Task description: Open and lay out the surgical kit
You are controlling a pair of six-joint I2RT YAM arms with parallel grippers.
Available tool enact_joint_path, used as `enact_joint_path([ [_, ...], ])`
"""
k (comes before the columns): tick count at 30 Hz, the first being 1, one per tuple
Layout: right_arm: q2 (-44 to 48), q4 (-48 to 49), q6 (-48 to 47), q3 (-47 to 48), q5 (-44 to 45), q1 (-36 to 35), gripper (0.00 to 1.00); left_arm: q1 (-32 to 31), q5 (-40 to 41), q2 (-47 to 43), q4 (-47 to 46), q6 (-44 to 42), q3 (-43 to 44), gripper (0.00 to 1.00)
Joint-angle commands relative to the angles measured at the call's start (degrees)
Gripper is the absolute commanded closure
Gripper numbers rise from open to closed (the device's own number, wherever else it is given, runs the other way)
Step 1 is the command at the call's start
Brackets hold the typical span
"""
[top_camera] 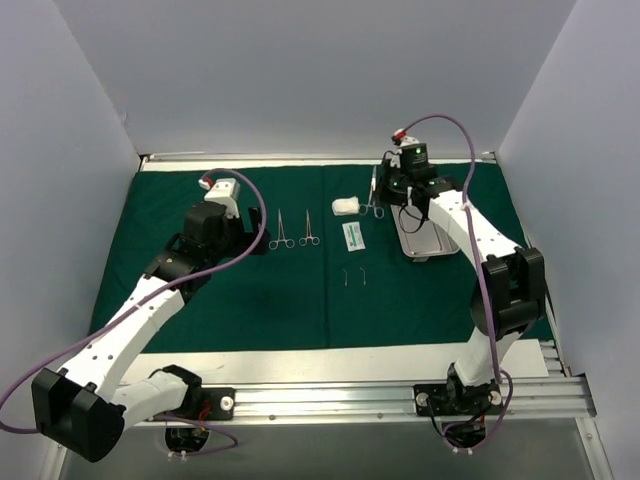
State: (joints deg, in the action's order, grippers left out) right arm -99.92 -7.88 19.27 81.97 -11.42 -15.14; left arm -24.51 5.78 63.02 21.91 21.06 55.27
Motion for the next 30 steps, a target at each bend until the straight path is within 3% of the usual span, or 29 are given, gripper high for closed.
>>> enact_joint_path([
  [1,3.32,1.9,2.97,-1.29,-0.27,-3.31,1.0,-3.6,-3.05,1.57,-5.2,5.56,3.88,0.03],
  [8,5.61,6.11,5.87,-4.36,-1.06,-9.82,1.0,-9.32,-6.74,8.07,-11.97,9.35,6.26,0.0],
  [9,5.87,6.56,6.39,-4.63,-1.15,-10.43,1.0,-9.76,-7.44,8.69,-12.76,9.7,6.52,0.05],
  [20,8.34,12.97,8.42,-7.88,-2.38,-15.71,1.0,-11.52,-9.91,15.72,-19.45,13.83,8.02,0.14],
  [30,10.01,15.09,8.51,-9.38,-3.52,-17.82,1.0,-11.44,-9.91,19.86,-20.94,14.1,8.81,0.46],
])
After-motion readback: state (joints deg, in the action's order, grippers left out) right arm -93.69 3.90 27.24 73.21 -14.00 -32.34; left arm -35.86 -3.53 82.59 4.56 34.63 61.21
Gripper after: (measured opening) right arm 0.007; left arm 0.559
